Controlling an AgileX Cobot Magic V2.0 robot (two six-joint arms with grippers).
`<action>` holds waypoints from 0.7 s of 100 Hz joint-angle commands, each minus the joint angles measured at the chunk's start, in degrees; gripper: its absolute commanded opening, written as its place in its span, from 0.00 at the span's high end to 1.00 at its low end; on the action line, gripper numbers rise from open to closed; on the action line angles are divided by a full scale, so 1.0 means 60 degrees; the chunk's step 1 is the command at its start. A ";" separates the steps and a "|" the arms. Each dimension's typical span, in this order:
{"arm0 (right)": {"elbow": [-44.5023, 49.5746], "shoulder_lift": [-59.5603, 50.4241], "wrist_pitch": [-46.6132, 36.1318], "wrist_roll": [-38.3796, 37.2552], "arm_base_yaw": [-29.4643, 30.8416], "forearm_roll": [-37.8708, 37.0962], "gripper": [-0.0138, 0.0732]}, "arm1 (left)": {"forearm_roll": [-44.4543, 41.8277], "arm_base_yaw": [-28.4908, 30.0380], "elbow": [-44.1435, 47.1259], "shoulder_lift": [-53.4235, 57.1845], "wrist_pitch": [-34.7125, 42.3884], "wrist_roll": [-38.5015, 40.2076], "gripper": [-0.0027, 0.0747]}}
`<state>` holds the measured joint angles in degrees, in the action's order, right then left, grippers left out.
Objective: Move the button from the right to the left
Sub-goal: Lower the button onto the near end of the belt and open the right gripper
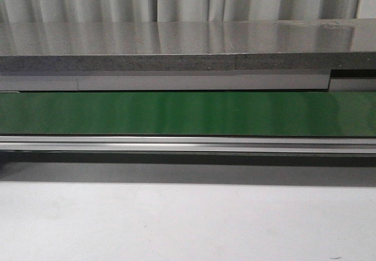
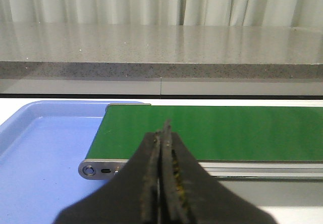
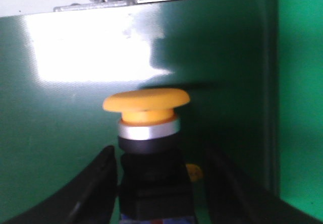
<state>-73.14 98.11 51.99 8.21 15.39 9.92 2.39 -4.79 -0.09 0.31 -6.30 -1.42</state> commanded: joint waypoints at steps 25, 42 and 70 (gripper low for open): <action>-0.0258 -0.0131 -0.0222 -0.0005 -0.0012 -0.0064 0.43 | 0.0089 0.0011 0.0433 0.0297 0.0736 0.0096 0.99; -0.0258 -0.0144 -0.0323 -0.0005 -0.0012 -0.0055 0.14 | 0.0089 0.0011 0.0433 0.0297 0.0736 0.0096 0.99; -0.0258 -0.1209 -0.0343 0.0004 -0.0012 -0.0009 0.11 | 0.0089 0.0011 0.0433 0.0297 0.0736 0.0096 0.99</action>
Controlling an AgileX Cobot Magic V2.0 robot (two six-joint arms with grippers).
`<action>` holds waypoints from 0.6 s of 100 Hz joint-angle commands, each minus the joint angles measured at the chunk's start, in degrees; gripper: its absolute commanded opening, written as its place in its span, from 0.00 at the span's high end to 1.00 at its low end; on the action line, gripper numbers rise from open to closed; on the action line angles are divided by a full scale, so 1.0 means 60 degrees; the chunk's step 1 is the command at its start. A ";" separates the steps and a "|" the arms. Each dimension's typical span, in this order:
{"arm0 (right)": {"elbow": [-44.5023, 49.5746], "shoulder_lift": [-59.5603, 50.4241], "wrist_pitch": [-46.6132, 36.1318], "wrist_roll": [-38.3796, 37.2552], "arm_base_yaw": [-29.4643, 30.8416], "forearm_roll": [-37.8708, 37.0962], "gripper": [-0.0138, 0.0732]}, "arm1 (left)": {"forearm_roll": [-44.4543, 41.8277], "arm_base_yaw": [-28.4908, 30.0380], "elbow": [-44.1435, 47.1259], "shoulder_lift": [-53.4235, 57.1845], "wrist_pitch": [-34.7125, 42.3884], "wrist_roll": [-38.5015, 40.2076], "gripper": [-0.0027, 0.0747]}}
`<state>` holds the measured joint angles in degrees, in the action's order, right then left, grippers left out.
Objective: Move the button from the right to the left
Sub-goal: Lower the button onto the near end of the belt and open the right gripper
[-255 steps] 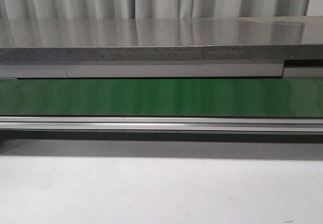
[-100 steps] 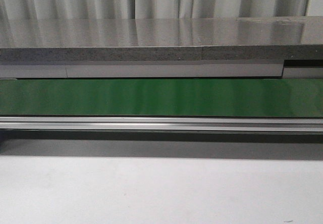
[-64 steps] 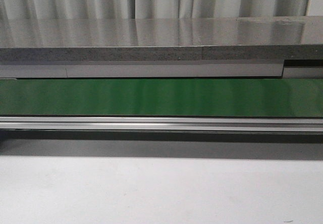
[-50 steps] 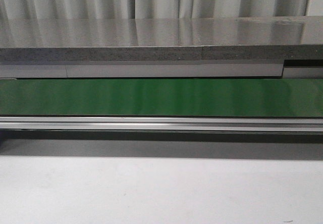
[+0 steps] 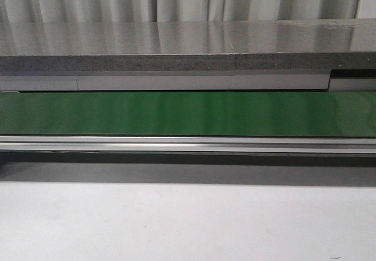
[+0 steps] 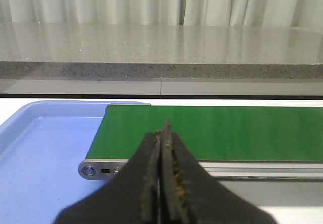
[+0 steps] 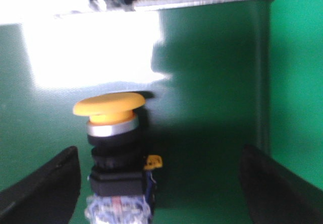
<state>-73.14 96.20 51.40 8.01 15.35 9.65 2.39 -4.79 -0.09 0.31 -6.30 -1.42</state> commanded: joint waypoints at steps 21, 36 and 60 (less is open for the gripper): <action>-0.0205 -0.2010 0.0292 0.0703 -0.0005 0.0085 0.15 | 0.0089 0.0011 0.0433 0.0297 0.0736 0.0096 0.99; 0.0183 -0.2770 0.0413 0.0825 -0.0005 0.0163 0.44 | 0.0089 0.0011 0.0433 0.0297 0.0736 0.0096 0.99; 0.1547 -0.4143 -0.0354 0.0825 -0.0005 0.0175 0.92 | 0.0089 0.0011 0.0433 0.0297 0.0736 0.0096 0.99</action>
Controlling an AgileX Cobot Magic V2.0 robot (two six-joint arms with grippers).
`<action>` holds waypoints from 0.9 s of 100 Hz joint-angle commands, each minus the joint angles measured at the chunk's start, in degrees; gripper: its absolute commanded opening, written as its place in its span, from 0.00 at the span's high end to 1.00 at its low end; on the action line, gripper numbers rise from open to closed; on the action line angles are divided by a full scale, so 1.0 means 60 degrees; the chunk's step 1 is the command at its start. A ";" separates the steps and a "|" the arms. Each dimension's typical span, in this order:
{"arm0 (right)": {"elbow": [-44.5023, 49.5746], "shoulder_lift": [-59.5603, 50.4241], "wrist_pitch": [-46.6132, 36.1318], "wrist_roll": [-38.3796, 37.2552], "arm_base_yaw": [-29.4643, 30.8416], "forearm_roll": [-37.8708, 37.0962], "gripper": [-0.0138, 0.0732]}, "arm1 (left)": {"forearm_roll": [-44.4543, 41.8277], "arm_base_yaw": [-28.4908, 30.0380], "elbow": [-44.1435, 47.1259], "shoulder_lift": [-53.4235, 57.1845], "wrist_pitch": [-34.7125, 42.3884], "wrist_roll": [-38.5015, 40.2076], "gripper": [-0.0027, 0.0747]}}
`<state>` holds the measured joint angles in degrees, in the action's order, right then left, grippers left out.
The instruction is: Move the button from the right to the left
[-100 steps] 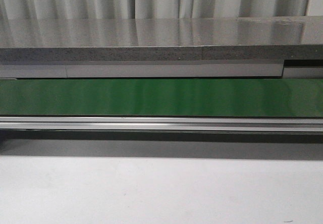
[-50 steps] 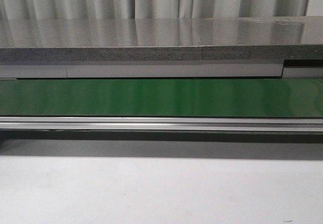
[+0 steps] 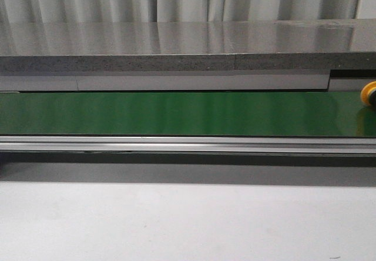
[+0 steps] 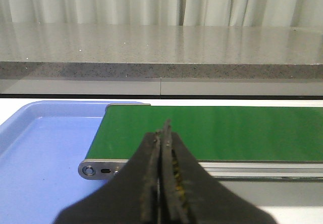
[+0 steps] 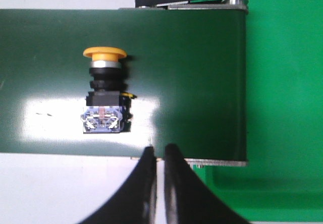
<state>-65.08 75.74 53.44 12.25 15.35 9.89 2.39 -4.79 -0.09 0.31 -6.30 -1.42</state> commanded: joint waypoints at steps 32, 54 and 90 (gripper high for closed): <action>0.2336 -0.2627 -0.2437 0.0117 -0.0599 0.0277 0.92 | 0.0089 0.0011 0.0433 0.0297 0.0736 0.0096 0.99; 0.4031 -0.3941 -0.3979 0.0117 -0.1216 0.0278 0.92 | 0.0089 0.0011 0.0433 0.0297 0.0736 0.0096 0.99; 0.6265 -0.6717 -0.5711 0.0108 -0.1725 0.0277 0.92 | 0.0089 0.0011 0.0433 0.0297 0.0736 0.0096 0.99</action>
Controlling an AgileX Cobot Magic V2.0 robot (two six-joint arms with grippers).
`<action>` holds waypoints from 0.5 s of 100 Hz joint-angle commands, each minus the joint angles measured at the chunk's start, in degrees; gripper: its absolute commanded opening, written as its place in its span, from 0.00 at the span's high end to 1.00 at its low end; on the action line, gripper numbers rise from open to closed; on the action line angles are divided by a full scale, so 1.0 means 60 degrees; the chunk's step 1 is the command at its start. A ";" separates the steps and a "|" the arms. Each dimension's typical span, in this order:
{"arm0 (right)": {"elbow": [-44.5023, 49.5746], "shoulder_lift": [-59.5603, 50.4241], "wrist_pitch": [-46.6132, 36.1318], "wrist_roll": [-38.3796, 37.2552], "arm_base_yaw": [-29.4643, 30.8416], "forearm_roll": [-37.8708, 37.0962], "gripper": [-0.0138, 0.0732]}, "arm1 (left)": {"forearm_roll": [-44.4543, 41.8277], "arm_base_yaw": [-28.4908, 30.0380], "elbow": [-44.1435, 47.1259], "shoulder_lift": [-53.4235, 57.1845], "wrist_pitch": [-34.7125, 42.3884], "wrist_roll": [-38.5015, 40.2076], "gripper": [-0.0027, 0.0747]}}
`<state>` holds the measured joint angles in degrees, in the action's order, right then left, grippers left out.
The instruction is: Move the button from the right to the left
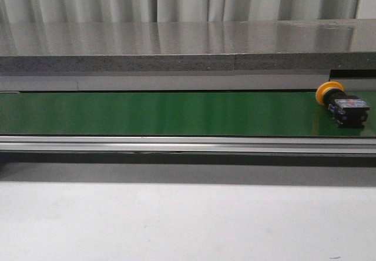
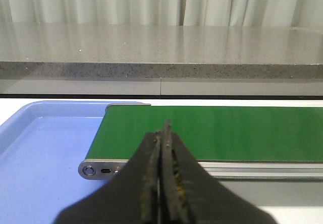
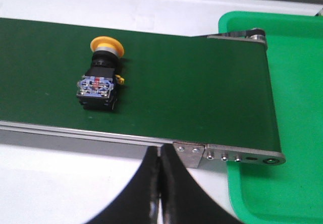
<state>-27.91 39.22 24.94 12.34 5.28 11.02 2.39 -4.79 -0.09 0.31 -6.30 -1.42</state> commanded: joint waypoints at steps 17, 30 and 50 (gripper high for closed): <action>0.0844 -0.1834 -0.1199 0.0095 -0.0047 0.0088 0.92 | 0.0089 0.0011 0.0433 0.0297 0.0736 0.0096 0.99; 0.1386 -0.2630 -0.1627 0.0088 -0.0047 0.0004 0.92 | 0.0089 0.0011 0.0433 0.0297 0.0736 0.0096 0.99; 0.1829 -0.3491 -0.1918 0.0088 -0.0047 -0.0245 0.92 | 0.0089 0.0011 0.0433 0.0297 0.0736 0.0096 0.99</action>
<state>-15.83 19.55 18.57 12.34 5.15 10.21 2.39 -4.79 -0.09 0.31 -6.30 -1.42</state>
